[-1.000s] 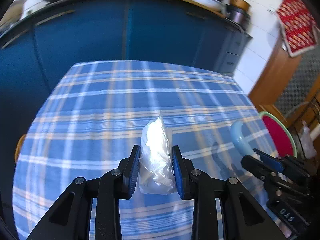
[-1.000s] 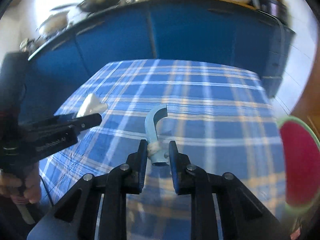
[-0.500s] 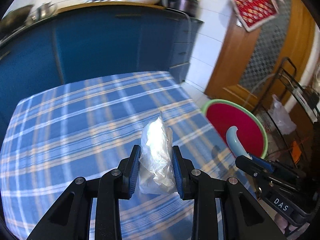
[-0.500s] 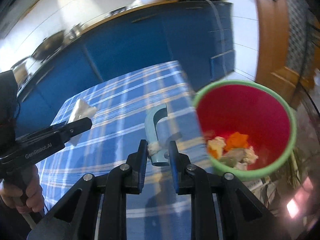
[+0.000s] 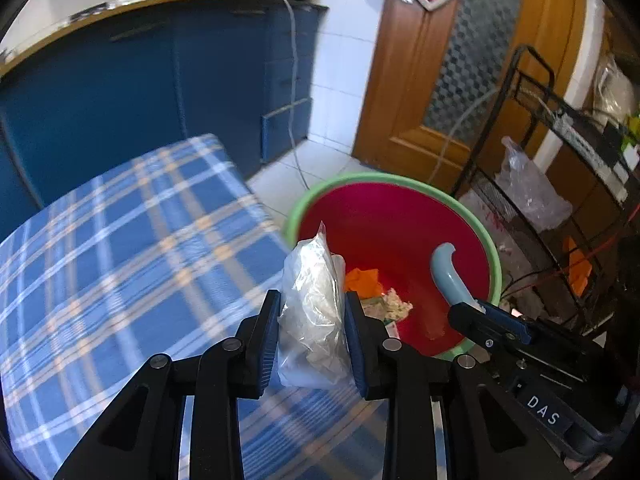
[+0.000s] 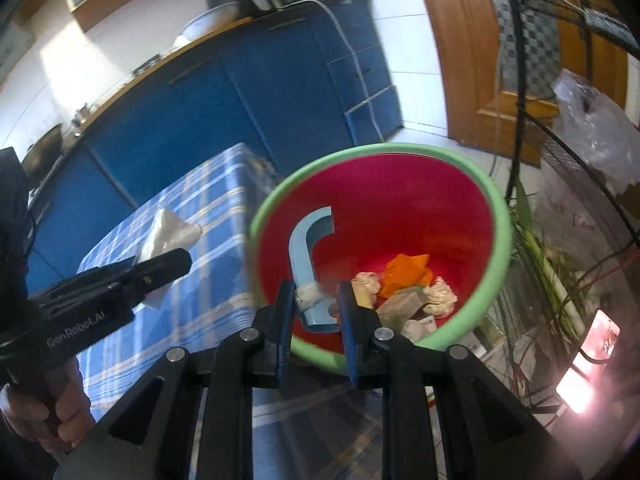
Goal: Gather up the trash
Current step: 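Lift the plastic bag and blue tube and carry both over the red bucket, then open the left gripper to drop the bag while the right gripper releases the tube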
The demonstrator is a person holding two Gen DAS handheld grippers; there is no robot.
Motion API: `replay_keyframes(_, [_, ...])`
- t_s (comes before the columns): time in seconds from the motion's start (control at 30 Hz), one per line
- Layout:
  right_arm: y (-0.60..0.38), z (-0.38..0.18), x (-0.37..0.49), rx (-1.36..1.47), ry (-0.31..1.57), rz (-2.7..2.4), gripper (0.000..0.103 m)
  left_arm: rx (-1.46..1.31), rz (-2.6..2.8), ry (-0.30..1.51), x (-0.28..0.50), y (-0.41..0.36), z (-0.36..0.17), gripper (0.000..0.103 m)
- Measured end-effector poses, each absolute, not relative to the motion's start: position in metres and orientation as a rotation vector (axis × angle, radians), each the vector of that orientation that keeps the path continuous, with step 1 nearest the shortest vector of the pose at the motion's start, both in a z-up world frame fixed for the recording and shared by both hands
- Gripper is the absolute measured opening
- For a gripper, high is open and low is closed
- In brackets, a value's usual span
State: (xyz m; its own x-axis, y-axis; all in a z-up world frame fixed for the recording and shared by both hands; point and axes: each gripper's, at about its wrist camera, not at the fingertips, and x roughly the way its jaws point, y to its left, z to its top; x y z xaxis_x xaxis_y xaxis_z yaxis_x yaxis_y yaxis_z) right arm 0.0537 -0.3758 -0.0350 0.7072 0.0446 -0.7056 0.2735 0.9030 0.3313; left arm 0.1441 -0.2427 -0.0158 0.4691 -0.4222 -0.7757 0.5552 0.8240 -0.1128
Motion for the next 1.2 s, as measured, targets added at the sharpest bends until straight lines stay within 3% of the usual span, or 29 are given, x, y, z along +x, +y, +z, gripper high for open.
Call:
replay_keyframes(0.27, [-0.394, -0.046, 0.057, 0.449, 0.787, -0.151, 0.025, 0.204, -0.646, 0.926, 0.153, -0.281, -0.031, 0.034])
replay_keyframes(0.4, [-0.398, -0.046, 0.056, 0.46, 0.773, -0.15, 0.033, 0.204, -0.643, 0.915, 0.154, -0.286, -0.03, 0.052])
replay_keyframes(1.07, [-0.355, -0.004, 0.019, 0.42, 0.695, -0.106, 0.043, 0.149, -0.53, 0.862, 0.125, -0.214, 0.008, 0.053])
replay_keyframes(1.2, [-0.335, 0.004, 0.007, 0.404, 0.688, -0.083, 0.053, 0.13, -0.489, 0.842, 0.11, -0.186, 0.018, 0.053])
